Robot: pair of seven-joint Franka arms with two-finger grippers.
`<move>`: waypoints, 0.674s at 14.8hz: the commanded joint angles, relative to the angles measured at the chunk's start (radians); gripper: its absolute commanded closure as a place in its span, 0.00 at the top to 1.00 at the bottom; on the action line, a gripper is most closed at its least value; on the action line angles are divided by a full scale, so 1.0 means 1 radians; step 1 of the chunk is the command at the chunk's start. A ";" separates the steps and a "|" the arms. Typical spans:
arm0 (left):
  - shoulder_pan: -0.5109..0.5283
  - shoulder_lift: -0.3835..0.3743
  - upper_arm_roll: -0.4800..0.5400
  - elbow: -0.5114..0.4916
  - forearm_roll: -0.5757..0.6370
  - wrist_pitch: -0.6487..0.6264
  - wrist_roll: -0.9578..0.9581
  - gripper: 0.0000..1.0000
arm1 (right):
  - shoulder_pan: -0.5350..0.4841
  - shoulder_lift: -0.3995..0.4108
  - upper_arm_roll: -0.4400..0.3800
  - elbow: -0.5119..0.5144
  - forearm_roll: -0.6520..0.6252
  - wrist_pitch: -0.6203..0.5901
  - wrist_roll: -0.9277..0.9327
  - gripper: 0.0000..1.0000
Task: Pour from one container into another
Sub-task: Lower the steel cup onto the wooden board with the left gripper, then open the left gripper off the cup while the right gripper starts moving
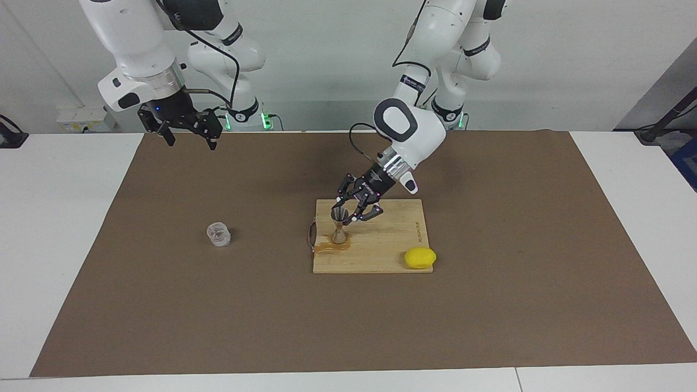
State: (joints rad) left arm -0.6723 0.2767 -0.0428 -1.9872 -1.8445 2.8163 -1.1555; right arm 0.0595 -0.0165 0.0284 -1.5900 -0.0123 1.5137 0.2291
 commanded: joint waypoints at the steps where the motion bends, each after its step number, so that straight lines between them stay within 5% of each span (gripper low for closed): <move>1: -0.029 0.018 0.014 0.027 -0.035 0.029 0.034 0.00 | -0.003 0.000 -0.004 0.004 0.022 -0.013 -0.017 1.00; 2: -0.029 0.016 0.014 0.027 -0.035 0.029 0.036 0.03 | -0.003 0.000 -0.004 0.004 0.022 -0.013 -0.017 1.00; 4: -0.029 0.016 0.014 0.027 -0.029 0.029 0.043 1.00 | -0.007 0.000 -0.007 0.004 0.022 -0.015 -0.027 1.00; 10: -0.047 -0.054 0.011 0.018 -0.019 0.029 0.088 1.00 | -0.059 -0.008 -0.015 -0.004 0.022 -0.061 -0.027 1.00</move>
State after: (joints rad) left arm -0.6961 0.2656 -0.0449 -1.9612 -1.8458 2.8255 -1.0849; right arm 0.0062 -0.0165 0.0122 -1.5904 -0.0123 1.4761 0.2273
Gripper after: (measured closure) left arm 0.009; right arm 0.000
